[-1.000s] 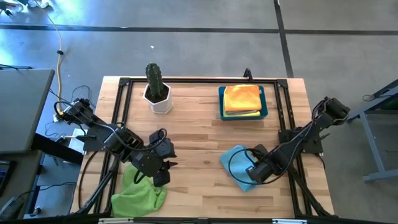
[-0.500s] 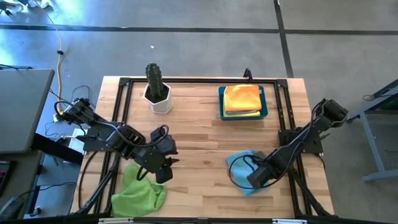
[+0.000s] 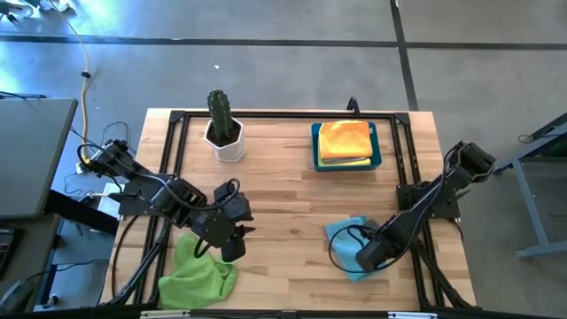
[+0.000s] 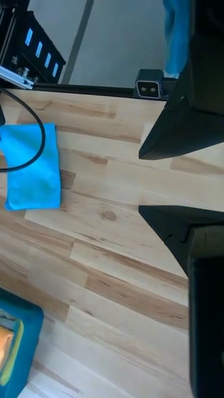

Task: Fold microfiber towels
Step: Fold the blue microfiber cloth, then put the folded blue microfiber cloth into the blue bin

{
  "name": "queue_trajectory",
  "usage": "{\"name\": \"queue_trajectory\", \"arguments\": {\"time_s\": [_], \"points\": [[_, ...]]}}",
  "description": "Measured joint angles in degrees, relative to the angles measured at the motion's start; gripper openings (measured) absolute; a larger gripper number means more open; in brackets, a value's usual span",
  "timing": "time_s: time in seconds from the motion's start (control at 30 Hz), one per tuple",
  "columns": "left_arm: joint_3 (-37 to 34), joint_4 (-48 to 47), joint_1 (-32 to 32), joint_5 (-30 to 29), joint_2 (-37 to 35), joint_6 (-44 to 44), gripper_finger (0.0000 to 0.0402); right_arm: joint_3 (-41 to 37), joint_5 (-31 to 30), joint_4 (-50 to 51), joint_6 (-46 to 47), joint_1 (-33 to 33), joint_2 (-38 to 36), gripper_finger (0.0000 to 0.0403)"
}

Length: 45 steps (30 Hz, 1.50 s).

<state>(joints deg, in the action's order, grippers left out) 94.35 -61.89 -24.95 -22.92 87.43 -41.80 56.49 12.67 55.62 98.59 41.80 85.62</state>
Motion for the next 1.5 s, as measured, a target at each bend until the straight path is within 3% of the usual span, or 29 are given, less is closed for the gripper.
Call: {"name": "queue_trajectory", "arguments": {"time_s": [0.17, 0.4, 0.53, 0.7, 0.83, 0.93, 1.2, 1.5], "points": [[0.0, 0.0, 0.0, 0.0, 0.0, 0.0, 0.0117, 0.0, 3.2, -1.6, -5.8, 0.4, 0.0, 0.0035], [0.0, 0.0, 0.0, 0.0, 0.0, 0.0, 0.0117, 0.0, 8.9, -1.9, -15.3, 1.7, 0.0, 0.0123], [0.0, 0.0, 0.0, 0.0, 0.0, 0.0, 0.0117, 0.0, 6.1, -7.0, -21.5, 2.1, 0.0, 0.0154], [0.0, 0.0, 0.0, 0.0, 0.0, -0.9, 0.0117, 0.0, -11.6, -14.1, -37.4, 5.1, 0.1, 0.0151], [0.0, 0.0, 0.0, 0.4, 0.0, -1.6, 0.0117, 0.0, -18.9, -18.2, -50.4, 7.6, 2.1, 0.0138], [0.0, 0.0, 0.0, 1.2, 0.0, -1.8, 0.0117, 0.0, -18.2, -18.6, -55.1, 8.8, 4.7, 0.013], [0.0, 0.0, 0.0, 1.3, 0.0, -4.7, 0.0117, 0.0, -11.7, -19.8, -55.6, 9.4, 10.3, 0.0129], [0.0, 0.0, 0.0, 1.3, 0.0, -6.3, 0.0117, 0.2, -10.6, -21.4, -55.4, 9.7, 15.3, 0.0129]]}}
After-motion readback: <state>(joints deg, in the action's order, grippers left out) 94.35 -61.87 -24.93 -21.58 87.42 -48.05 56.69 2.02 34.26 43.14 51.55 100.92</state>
